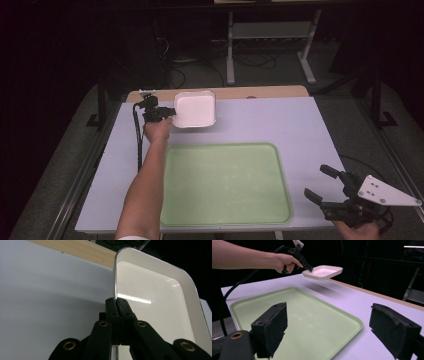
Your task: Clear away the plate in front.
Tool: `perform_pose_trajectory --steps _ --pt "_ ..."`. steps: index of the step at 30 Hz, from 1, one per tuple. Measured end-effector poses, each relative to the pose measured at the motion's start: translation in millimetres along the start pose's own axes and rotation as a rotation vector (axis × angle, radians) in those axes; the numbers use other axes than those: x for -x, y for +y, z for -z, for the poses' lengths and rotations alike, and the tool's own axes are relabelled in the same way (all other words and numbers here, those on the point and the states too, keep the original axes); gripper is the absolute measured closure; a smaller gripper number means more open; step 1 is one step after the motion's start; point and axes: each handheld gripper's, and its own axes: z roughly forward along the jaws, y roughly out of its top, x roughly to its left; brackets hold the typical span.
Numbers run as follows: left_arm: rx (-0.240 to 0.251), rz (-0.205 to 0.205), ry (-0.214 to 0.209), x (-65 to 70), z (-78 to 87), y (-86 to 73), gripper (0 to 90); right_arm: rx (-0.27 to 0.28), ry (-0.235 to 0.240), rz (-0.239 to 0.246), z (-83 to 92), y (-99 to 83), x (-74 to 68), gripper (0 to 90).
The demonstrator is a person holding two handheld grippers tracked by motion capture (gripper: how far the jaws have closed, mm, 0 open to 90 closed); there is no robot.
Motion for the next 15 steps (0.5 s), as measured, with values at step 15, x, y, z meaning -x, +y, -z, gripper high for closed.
perform_pose_trajectory --steps 15 --pt "0.022 -0.029 -0.026 8.2 20.4 -5.4 88.6 -0.020 -0.003 0.018 -1.9 -0.1 -3.8 13.8"
